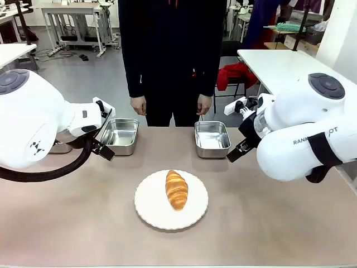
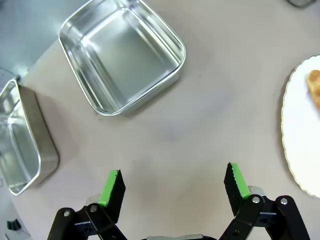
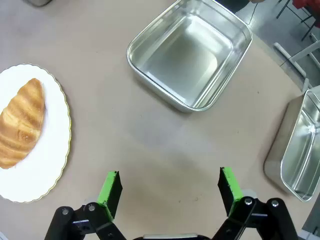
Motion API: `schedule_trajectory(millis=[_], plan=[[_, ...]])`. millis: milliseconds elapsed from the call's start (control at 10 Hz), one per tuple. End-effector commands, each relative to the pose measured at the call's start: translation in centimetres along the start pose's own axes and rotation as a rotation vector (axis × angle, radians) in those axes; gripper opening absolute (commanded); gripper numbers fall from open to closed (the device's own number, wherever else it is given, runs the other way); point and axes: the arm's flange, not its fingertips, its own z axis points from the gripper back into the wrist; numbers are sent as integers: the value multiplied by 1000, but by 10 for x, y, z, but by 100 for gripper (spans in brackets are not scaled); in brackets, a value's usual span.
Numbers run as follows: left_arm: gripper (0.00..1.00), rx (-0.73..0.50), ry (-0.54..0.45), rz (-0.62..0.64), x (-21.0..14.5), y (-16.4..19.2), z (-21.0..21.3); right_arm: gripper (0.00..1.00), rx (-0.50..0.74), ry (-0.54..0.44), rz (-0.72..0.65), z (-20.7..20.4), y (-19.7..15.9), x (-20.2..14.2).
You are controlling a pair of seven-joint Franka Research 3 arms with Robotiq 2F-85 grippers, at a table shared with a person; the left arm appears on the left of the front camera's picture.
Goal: Place the bread in the container.
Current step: Place the Butter Roll into the Airtight Container indicated by the human.
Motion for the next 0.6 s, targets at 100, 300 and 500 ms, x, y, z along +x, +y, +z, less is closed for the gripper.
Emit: schedule_trajectory(millis=[100, 300, 500], plan=[[100, 0, 0, 0, 0, 0, 0, 100, 0, 0, 0, 0, 0, 0], [100, 0, 0, 0, 0, 0, 0, 100, 0, 0, 0, 0, 0, 0], [100, 0, 0, 0, 0, 0, 0, 100, 0, 0, 0, 0, 0, 0]])
